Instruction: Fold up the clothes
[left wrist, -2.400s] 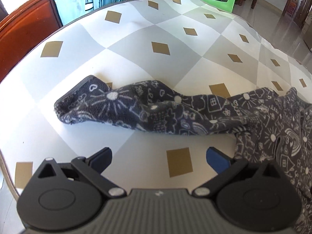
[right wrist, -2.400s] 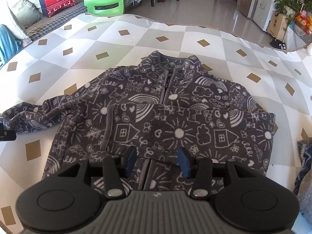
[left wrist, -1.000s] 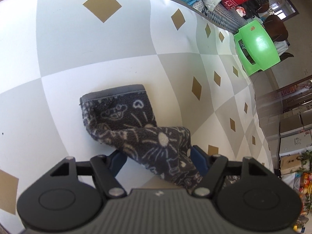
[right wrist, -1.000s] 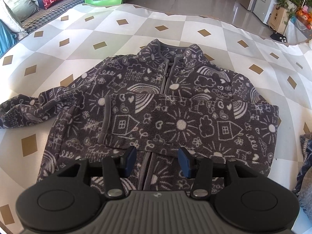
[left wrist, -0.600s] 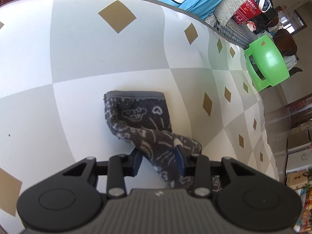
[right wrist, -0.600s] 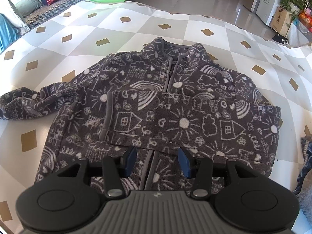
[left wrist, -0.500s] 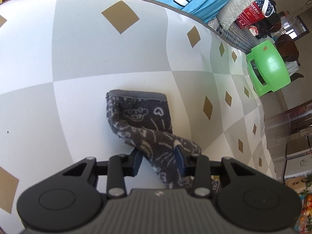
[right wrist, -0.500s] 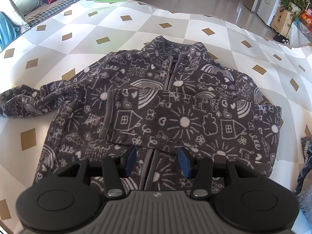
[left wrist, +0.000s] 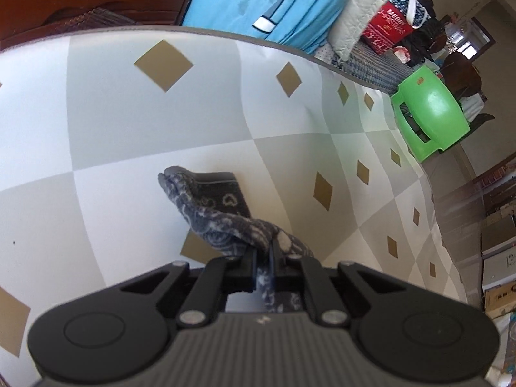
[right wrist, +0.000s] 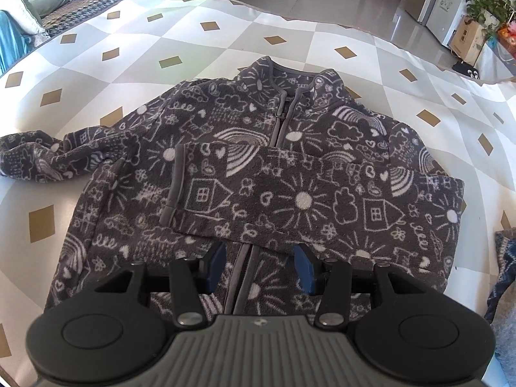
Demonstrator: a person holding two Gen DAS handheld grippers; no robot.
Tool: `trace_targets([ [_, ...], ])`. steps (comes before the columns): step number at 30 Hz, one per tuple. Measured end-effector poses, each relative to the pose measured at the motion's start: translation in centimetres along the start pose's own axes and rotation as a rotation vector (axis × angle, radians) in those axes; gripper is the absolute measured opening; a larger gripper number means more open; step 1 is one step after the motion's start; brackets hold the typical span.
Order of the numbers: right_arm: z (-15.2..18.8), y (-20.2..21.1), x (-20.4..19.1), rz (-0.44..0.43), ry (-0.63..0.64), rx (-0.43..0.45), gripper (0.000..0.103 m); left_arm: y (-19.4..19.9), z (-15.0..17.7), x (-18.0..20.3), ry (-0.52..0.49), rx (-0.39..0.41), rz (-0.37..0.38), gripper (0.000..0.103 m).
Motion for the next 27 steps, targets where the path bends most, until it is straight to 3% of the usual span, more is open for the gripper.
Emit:
trace_targets([
  [6, 0.1, 0.3, 1.2, 0.011, -0.018, -0.002, 0.045, 1.5, 1.6, 6.0, -0.075, -0.015, 0.148, 0.006],
  [16, -0.1, 1.2, 4.6, 0.035, -0.068, 0.013, 0.045, 3.4, 9.1, 17.7, -0.329, -0.04, 0.304, 0.006],
  [21, 0.0, 1.7, 6.8, 0.055, -0.099, 0.017, 0.045, 4.5, 15.2, 23.5, -0.458, -0.103, 0.427, 0.006],
  [27, 0.1, 2.3, 10.2, 0.101, -0.146, 0.021, 0.046, 5.2, 25.6, 27.9, -0.672, -0.265, 0.549, 0.007],
])
Point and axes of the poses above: each gripper's, at about its wrist camera, not at the fingertips, and y roughly against the way its jaws point, x to its right, z to its underside, the point moved 10 cm from there along -y, roughly the way its jaws point, and after that the axes turned 2 degrees about -y, right-handed, at the moved point
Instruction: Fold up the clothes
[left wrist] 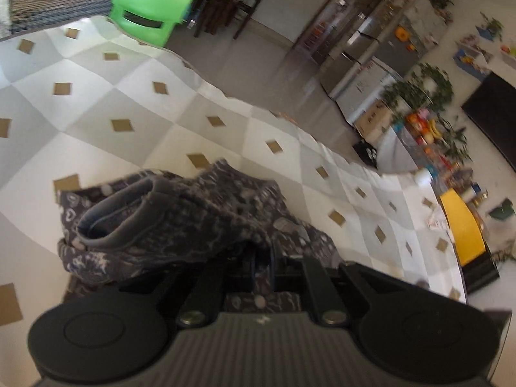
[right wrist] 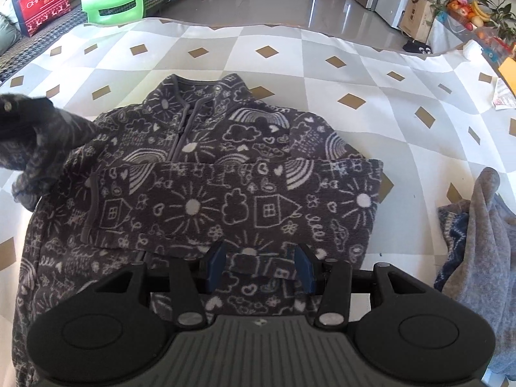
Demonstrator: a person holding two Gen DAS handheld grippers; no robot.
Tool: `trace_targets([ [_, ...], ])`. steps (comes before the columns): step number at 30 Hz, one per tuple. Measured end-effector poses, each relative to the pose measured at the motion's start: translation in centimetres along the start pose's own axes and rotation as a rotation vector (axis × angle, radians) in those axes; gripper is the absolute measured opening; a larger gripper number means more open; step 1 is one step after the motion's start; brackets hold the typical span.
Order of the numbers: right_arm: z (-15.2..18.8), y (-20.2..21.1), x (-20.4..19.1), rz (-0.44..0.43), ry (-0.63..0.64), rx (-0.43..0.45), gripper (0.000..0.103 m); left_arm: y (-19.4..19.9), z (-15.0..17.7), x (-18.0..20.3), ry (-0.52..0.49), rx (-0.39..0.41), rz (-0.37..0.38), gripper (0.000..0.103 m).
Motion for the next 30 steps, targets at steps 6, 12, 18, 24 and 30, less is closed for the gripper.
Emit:
trace_targets([
  [6, -0.1, 0.2, 3.1, 0.05, -0.027, 0.011, 0.046, -2.7, 6.0, 4.6, -0.221, -0.164, 0.026, 0.038],
  [12, -0.1, 0.6, 3.9, 0.04, -0.036, 0.019, 0.046, -0.3, 4.9, 4.8, -0.277, -0.086, -0.009, 0.075],
  [18, -0.5, 1.0, 3.0, -0.002, -0.041, 0.035, 0.046, 2.2, 1.3, 2.0, -0.174, -0.028, -0.009, 0.077],
  [24, -1.4, 1.5, 0.3, -0.088, -0.021, 0.068, 0.046, 4.3, -1.4, -0.5, -0.097, 0.052, -0.035, 0.079],
  [30, -2.0, 3.1, -4.5, -0.228, 0.072, 0.126, 0.046, 6.0, -3.7, -4.1, -0.002, 0.123, -0.126, 0.082],
])
Point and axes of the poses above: each gripper's, at about its wrist camera, not at the fingertips, and y roughly against the way its jaws point, x to its right, z to its underside, the point moved 10 cm from there along -y, roughly the way its jaws point, and after that the axes turned 2 degrees about -y, right-handed, at the moved point
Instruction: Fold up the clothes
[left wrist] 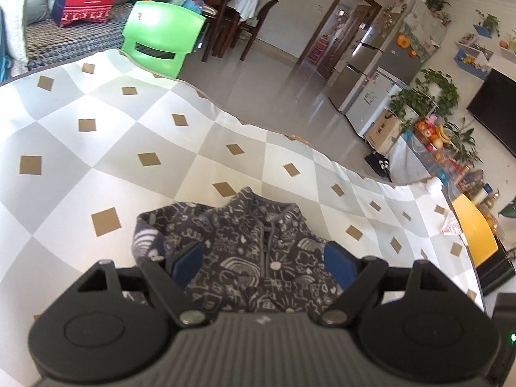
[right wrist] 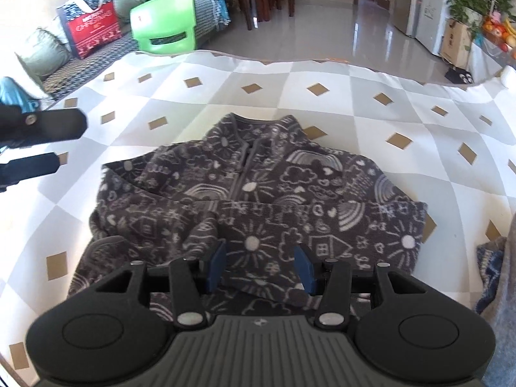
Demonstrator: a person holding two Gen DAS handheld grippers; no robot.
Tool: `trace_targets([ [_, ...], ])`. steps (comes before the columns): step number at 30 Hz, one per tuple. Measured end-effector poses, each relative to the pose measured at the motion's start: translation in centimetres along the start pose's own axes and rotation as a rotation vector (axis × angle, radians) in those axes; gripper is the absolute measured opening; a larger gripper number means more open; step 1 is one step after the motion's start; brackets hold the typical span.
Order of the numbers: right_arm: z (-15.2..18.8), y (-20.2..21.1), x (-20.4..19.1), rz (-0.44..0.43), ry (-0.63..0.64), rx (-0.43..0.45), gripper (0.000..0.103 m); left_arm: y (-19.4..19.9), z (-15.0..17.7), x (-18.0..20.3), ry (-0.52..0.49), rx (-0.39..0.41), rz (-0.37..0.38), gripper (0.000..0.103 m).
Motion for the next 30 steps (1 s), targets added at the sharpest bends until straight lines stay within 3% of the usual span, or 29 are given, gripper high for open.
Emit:
trace_targets([
  [9, -0.5, 0.8, -8.2, -0.206, 0.172, 0.078, 0.046, 0.7, -1.4, -3.8, 0.077, 0.026, -0.073, 0.082],
  [17, 1.5, -0.8, -11.8, -0.107, 0.471, 0.093, 0.051, 1.2, -2.0, -5.7, 0.102, 0.032, -0.108, 0.082],
  [25, 2.6, 0.1, -12.9, -0.231, 0.539, 0.073, 0.051, 0.7, -2.3, -8.0, 0.108, 0.017, -0.202, 0.083],
  [30, 3.8, -1.2, -13.1, -0.188, 0.594, 0.048, 0.051, 0.3, -2.5, -8.4, 0.139, 0.009, -0.201, 0.083],
])
Point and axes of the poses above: each gripper's, at about its wrist camera, not at the fingertips, and y roughly against the way its jaws point, x to its right, z to its underside, the point moved 10 cm from there along -y, roughly the way its jaws point, and after that the axes turned 2 degrees about -y, right-handed, at the moved point
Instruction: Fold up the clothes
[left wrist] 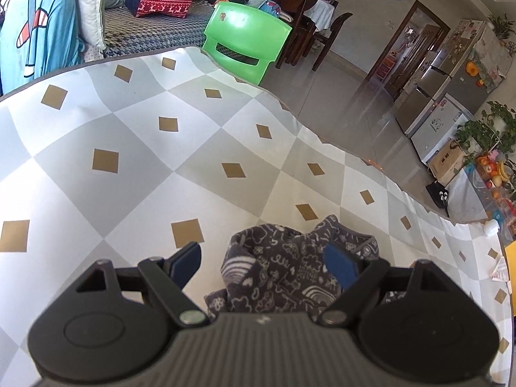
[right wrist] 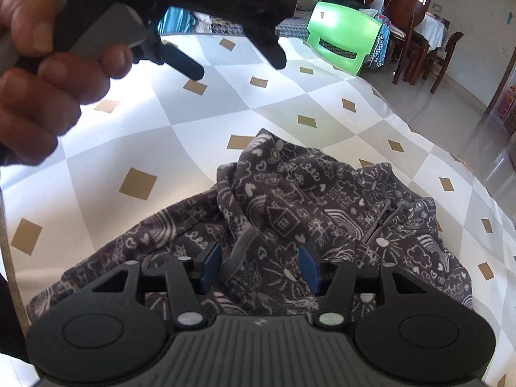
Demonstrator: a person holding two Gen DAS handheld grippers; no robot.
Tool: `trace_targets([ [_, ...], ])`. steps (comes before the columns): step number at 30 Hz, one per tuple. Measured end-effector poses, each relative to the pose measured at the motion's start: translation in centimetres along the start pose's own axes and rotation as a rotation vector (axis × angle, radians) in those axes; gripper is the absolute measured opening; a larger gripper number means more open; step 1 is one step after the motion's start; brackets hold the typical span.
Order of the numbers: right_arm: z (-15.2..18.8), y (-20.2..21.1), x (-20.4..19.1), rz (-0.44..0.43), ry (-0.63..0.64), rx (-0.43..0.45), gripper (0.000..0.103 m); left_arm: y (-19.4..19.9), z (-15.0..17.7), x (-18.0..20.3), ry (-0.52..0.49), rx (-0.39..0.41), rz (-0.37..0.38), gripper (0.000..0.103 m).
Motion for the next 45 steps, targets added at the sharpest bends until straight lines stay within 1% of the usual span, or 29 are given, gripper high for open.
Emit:
trace_targets([
  [4, 0.3, -1.2, -0.7, 0.002, 0.032, -0.027, 0.051, -0.3, 0.0, 0.0, 0.0, -0.004, 0.0, 0.083],
  [6, 0.5, -1.9, -0.9, 0.039, 0.057, -0.046, 0.051, -0.5, 0.0, 0.1, 0.001, -0.009, -0.001, 0.084],
  [9, 0.8, -2.9, -1.1, 0.05, 0.056, -0.08, 0.051, -0.7, 0.1, 0.1, 0.005, -0.016, -0.002, 0.084],
  [12, 1.1, -3.9, -0.7, 0.079, 0.035, -0.11, 0.05, -1.0, 0.1, 0.3, 0.01, -0.021, 0.001, 0.084],
  [14, 1.3, -4.4, -0.3, 0.106, 0.018, -0.128, 0.039, -1.1, 0.1, 0.3, 0.014, -0.024, 0.003, 0.084],
  [15, 1.4, -4.6, 0.2, 0.125, 0.001, -0.142, 0.028, -1.2, 0.1, 0.4, 0.015, -0.025, 0.004, 0.084],
  [16, 1.4, -4.7, 0.7, 0.136, -0.025, -0.151, 0.02, -1.2, 0.1, 0.4, 0.015, -0.025, 0.004, 0.084],
  [18, 1.0, -4.1, 2.5, 0.155, -0.105, -0.132, 0.013, -1.3, 0.1, 0.3, 0.014, -0.025, -0.001, 0.084],
  [21, 0.4, -3.1, 5.1, 0.183, -0.225, -0.103, 0.01, -1.7, 0.1, 0.0, 0.019, -0.031, -0.019, 0.085],
  [26, -0.7, 0.5, 11.5, 0.268, -0.475, 0.037, 0.009, -2.3, 0.2, -0.7, 0.027, -0.042, -0.053, 0.085],
  [28, -0.4, 2.1, 14.2, 0.343, -0.563, 0.081, 0.009, -2.6, 0.3, -0.9, 0.029, -0.05, -0.063, 0.085],
  [30, 0.3, 3.4, 16.6, 0.419, -0.633, 0.102, 0.009, -2.9, 0.5, -1.0, 0.032, -0.057, -0.072, 0.085],
  [32, 1.2, 4.5, 18.3, 0.474, -0.689, 0.118, 0.009, -3.2, 0.6, -1.1, 0.034, -0.065, -0.079, 0.085],
  [36, 2.6, 6.3, 20.6, 0.6, -0.698, 0.133, 0.009, -3.8, 0.9, -0.9, 0.043, -0.08, -0.08, 0.086],
  [38, 3.6, 6.7, 21.7, 0.648, -0.711, 0.111, 0.009, -4.1, 1.2, -0.6, 0.038, -0.089, -0.079, 0.086],
  [41, 5.8, 6.5, 23.2, 0.697, -0.753, 0.04, 0.01, -4.5, 1.7, -0.1, 0.022, -0.1, -0.084, 0.086],
  [43, 6.3, 6.7, 23.7, 0.707, -0.753, 0.023, 0.019, -4.8, 2.0, 0.2, 0.01, -0.11, -0.083, 0.086],
  [44, 6.2, 7.0, 23.7, 0.714, -0.745, 0.032, 0.021, -4.8, 2.2, 0.3, 0.002, -0.115, -0.084, 0.086],
  [45, 6.1, 7.3, 23.7, 0.722, -0.736, 0.04, 0.027, -4.9, 2.3, 0.4, -0.006, -0.119, -0.086, 0.086],
])
Point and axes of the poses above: each gripper's, at about its wrist camera, not at the fingertips, and y roughly against the way its jaws point, x to its right, z to its underside, the point moved 10 cm from there along -y, roughly the way its jaws point, and after that the axes turned 2 degrees about -y, right-handed, at the moved point
